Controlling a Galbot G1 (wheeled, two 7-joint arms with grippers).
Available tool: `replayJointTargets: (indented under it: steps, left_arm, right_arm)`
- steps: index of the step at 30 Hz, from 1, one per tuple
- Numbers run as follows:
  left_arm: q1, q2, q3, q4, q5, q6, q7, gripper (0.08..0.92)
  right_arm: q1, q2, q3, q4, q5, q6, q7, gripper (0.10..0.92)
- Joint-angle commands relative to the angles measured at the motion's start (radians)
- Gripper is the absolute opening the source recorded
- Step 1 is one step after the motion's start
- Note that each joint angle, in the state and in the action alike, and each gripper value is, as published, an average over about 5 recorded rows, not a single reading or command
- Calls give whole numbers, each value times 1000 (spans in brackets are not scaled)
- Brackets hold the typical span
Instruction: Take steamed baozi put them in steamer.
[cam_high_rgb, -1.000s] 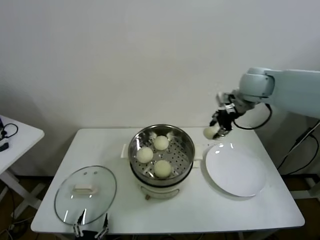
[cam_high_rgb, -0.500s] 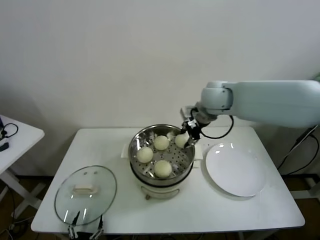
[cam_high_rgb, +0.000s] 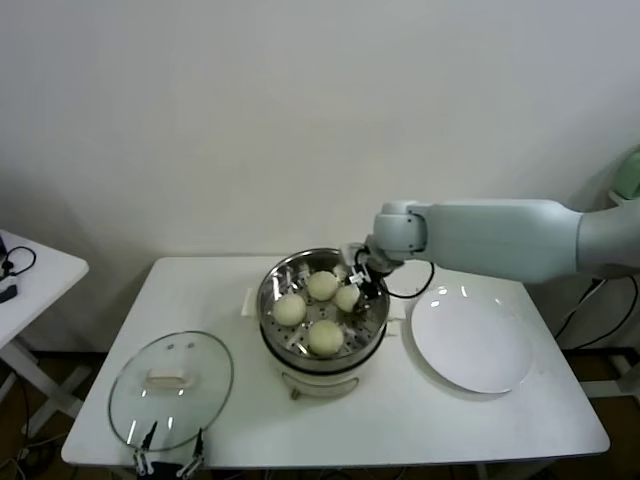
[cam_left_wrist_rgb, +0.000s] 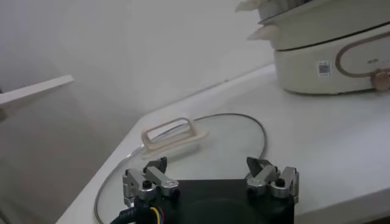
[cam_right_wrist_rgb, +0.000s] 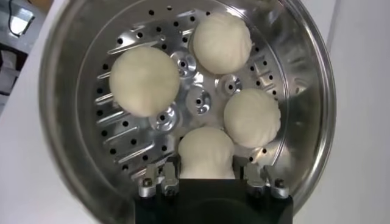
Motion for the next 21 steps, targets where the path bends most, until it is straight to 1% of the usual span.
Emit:
replayJointTargets:
  steps: [1,4,9,11,14,18,21]
  left_arm:
    - [0,2,-3,-2,-1,0,1,823]
    - [2,2,-1,-8,0,1,3,823]
    - [11,2,2,-24,2,3,6,823]
    - [15,1,3,-28,2,3,6,823]
    - [21,1,3,-34,3,2,6,823]
    - [27,0,3,-42,3,1,5,823]
    - [28,-1,3,-47,1,0,3,823]
  right_arm:
    - [-49,42,26,-42,-13,-5,4,603]
    - [-9,41,11,-30,13,3,-17,657]
    - [104,8,-42,9,87,28,-62,784]
    - [146,-16,-62,22,125,33,-71,811]
    - [204,-61,-86,42,176,35,-73,821]
    - [248,-147,-97,80,269,3,34,823]
    - [202,-258,-18,113,326,-6,195,823]
